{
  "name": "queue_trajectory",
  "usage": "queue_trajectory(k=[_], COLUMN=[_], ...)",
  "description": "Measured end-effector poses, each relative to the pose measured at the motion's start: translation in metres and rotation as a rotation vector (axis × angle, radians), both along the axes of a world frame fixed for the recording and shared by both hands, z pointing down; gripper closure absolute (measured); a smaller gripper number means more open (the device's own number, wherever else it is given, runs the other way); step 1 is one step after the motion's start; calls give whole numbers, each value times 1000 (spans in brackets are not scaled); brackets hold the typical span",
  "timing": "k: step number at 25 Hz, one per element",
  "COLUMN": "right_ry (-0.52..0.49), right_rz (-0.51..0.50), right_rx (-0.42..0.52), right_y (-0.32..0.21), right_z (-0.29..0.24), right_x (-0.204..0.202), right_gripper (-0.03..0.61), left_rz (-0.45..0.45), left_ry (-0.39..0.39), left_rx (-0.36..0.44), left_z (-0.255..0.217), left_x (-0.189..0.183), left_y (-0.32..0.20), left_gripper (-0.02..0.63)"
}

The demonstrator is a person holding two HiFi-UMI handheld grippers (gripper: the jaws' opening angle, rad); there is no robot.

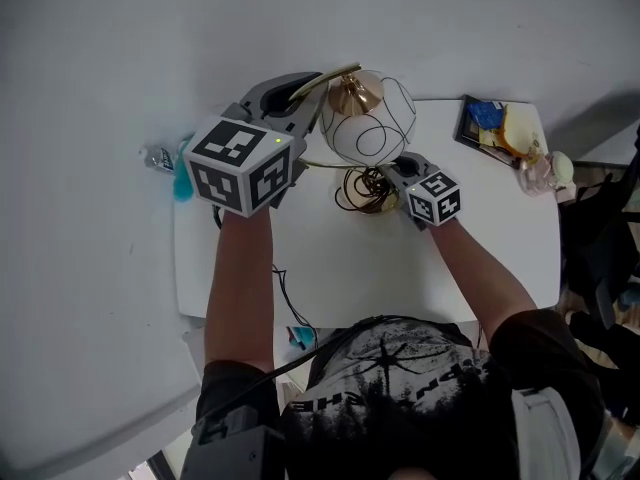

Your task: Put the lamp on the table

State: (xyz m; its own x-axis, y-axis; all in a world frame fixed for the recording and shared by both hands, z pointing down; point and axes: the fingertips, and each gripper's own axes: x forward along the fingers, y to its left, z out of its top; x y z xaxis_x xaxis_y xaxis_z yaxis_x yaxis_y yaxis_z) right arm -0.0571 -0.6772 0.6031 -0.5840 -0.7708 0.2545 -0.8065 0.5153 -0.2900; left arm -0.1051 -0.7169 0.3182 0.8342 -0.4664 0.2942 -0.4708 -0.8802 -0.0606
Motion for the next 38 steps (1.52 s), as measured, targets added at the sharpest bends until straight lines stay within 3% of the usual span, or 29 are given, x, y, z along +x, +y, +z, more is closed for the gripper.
queue_trajectory(k=[19,26,27,30,38], right_ry=[-14,50,45,3,39], right_rz=[-3,7,13,25,1], right_rx=[-33,-59,-66,-90,-72], right_y=[-18,-15,-15,-15,1], right_z=[32,39,41,41,33], right_x=[-1,2,4,6,3], right_gripper=[557,552,540,425,400], left_rz=[9,14,20,29,24], left_ry=[-36,-54,-60,-72,-86], left_rx=[-61,-59,-57,-51,-34], left_z=[33,33,33,34,33], left_x=[8,15,18,23,24], left_y=[-23,-21,-19,-17,-11], left_gripper=[598,598,598,598,598])
